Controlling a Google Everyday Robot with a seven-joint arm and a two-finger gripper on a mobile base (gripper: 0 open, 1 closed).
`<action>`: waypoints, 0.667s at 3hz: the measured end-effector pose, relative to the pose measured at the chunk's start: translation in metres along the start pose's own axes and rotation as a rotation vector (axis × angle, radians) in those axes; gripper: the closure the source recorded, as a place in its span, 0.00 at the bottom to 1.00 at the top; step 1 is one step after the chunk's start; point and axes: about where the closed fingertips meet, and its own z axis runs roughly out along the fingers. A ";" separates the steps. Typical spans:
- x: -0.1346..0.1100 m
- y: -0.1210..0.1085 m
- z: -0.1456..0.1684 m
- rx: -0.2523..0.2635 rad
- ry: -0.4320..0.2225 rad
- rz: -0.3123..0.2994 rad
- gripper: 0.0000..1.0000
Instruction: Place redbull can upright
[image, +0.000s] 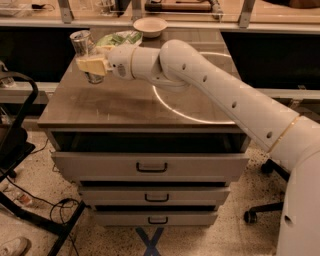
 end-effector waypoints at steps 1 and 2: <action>0.008 0.003 0.010 -0.009 0.004 0.007 1.00; 0.008 0.003 0.011 -0.009 0.004 0.008 1.00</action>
Offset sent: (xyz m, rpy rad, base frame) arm 0.0080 0.0189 -0.0313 0.0018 0.0539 0.0070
